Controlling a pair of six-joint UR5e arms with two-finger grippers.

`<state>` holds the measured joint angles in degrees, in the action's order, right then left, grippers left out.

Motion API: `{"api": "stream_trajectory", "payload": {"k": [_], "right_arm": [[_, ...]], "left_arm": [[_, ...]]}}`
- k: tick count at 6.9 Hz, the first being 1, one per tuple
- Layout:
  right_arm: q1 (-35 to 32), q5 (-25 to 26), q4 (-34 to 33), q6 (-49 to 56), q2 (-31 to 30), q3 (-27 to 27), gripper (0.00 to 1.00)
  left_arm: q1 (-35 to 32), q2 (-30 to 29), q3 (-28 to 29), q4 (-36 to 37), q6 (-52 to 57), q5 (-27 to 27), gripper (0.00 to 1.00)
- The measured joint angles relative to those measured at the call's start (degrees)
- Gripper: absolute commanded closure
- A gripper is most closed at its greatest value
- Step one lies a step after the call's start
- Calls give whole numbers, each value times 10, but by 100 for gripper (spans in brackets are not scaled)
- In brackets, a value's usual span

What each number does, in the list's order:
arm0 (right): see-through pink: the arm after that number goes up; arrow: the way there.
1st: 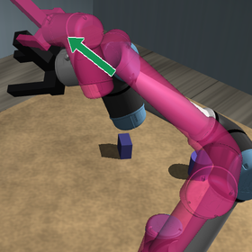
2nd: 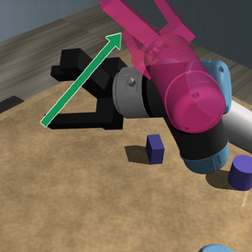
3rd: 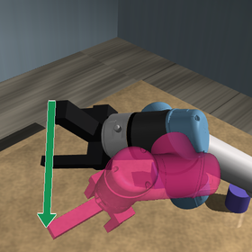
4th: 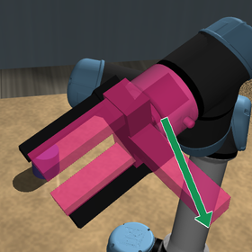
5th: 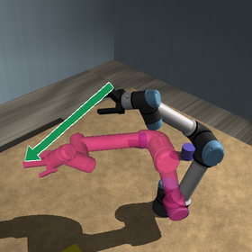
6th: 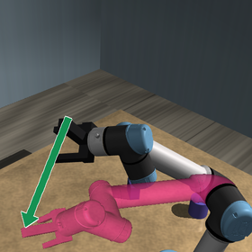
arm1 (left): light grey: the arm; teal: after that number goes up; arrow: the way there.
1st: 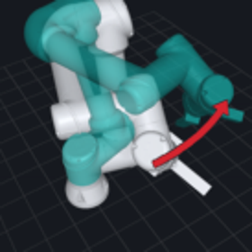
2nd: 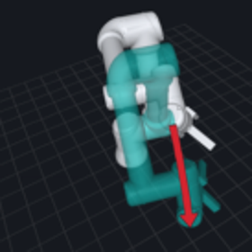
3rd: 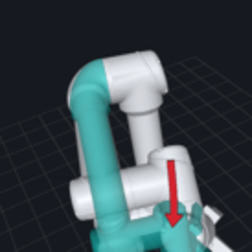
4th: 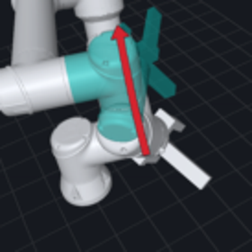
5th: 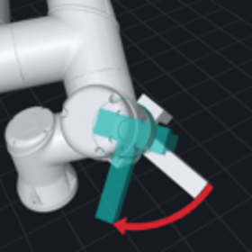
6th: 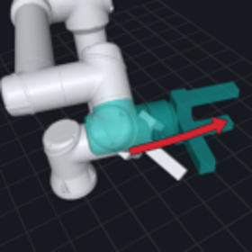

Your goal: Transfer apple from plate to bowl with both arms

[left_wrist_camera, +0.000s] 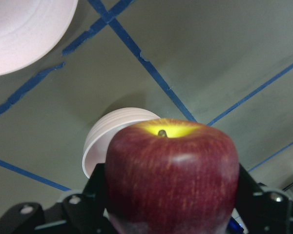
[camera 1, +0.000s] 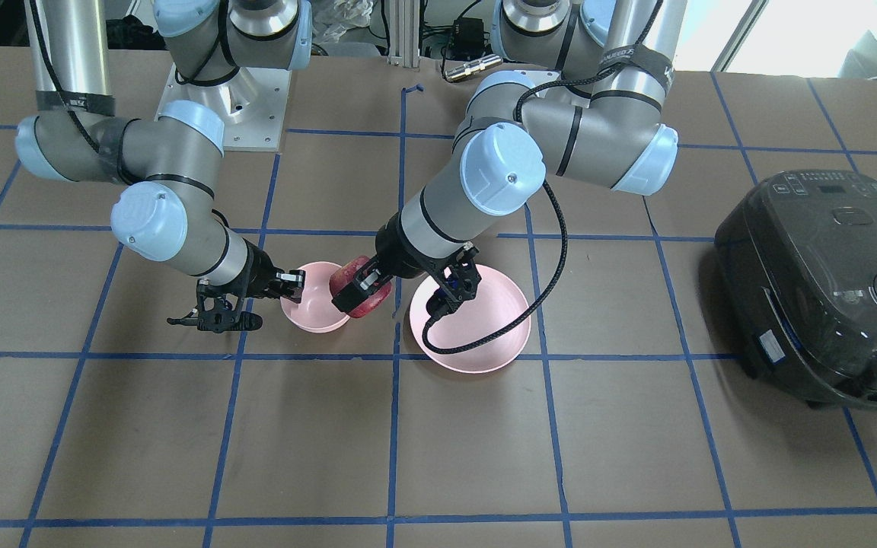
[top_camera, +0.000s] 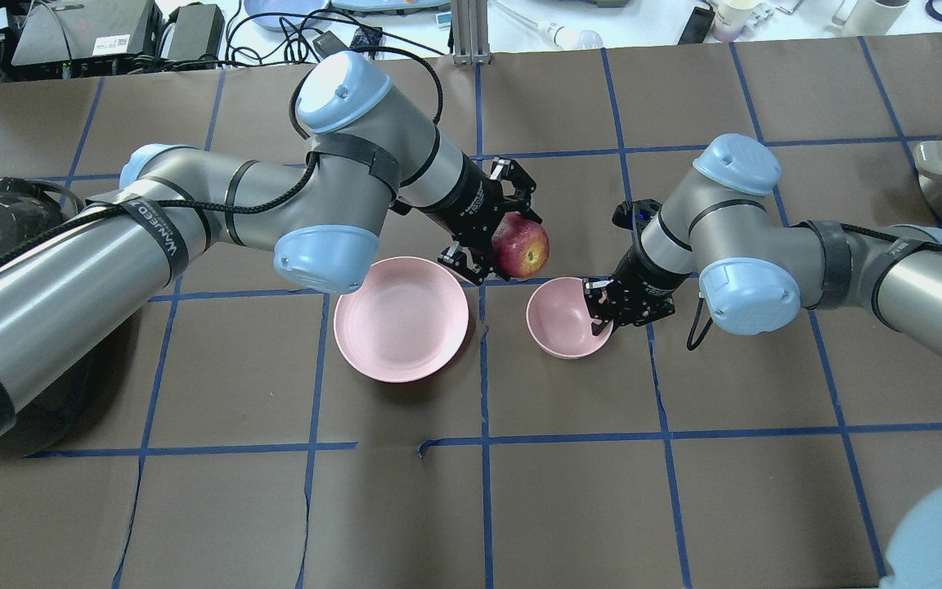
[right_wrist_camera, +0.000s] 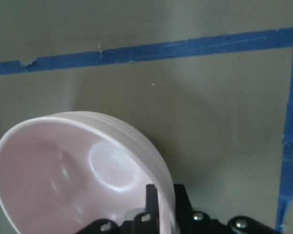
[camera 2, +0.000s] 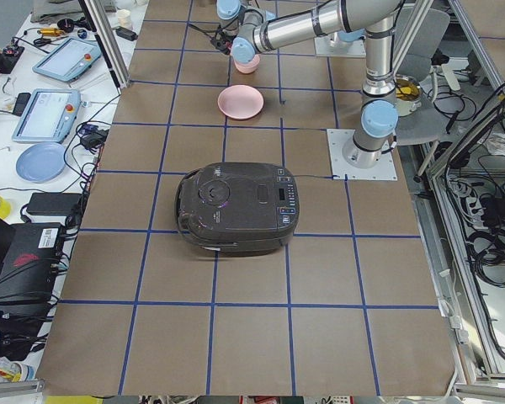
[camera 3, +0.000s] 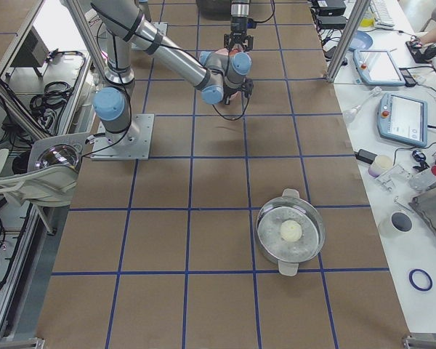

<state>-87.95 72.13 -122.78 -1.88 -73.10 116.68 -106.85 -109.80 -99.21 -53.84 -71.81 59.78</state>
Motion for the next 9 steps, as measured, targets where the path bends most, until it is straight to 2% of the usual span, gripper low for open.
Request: {"api": "stream_trajectory", "payload": {"k": [2, 4, 6, 7, 9], "right_arm": [[13, 16, 41, -16, -17, -38, 0], [54, 62, 179, 5, -34, -137, 0], [94, 122, 233, 47, -47, -189, 0], [99, 127, 236, 53, -66, -196, 0], [102, 130, 235, 43, -100, -197, 0]], "left_arm": [[-37, -8, -3, 1, -29, 0, 100], [-60, -24, -4, 4, -36, 4, 100], [-69, -53, -4, 28, -37, 7, 98], [-71, -68, -4, 37, -37, 7, 52], [-77, -86, -4, 47, -35, 6, 30]]}}
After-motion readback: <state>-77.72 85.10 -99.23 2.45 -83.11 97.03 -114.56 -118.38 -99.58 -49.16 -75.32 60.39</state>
